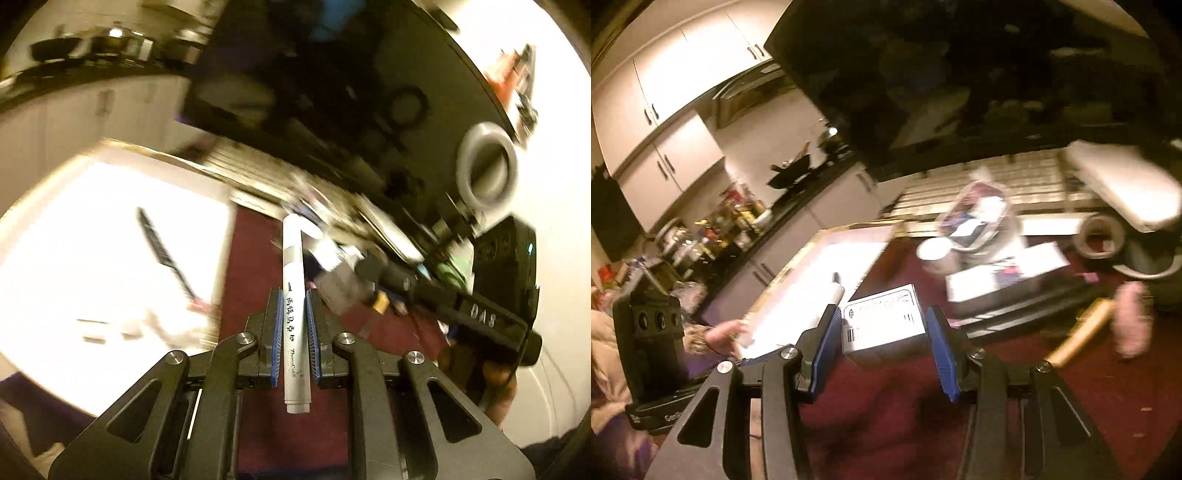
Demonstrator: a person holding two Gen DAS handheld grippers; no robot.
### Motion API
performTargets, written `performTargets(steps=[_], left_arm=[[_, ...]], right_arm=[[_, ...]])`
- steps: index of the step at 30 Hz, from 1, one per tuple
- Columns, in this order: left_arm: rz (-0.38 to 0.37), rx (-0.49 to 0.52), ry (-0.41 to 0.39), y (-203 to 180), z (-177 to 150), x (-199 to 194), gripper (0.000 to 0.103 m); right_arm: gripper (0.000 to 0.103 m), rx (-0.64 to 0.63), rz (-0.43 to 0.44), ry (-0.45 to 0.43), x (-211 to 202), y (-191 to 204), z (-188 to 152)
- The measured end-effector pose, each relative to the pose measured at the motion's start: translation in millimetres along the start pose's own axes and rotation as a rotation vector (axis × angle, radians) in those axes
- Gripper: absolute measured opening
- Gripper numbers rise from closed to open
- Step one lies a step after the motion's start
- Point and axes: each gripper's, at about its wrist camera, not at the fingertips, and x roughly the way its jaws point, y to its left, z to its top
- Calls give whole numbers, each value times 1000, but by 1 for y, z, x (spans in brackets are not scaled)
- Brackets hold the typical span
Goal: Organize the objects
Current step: 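Carry the white marker and barcode box into the tray with both tools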
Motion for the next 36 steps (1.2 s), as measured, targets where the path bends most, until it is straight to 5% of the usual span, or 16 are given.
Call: performTargets(steps=[6,15,36], left_arm=[[217,-91,-55,56,18,-29,12],[481,-127,20,104,24,-8,12],[531,-155,133,127,14,15,12]], right_arm=[[48,-29,90,80,64,47,13],[48,-81,-17,164,154,80,33],[49,-330,-132,212,198,113,0]])
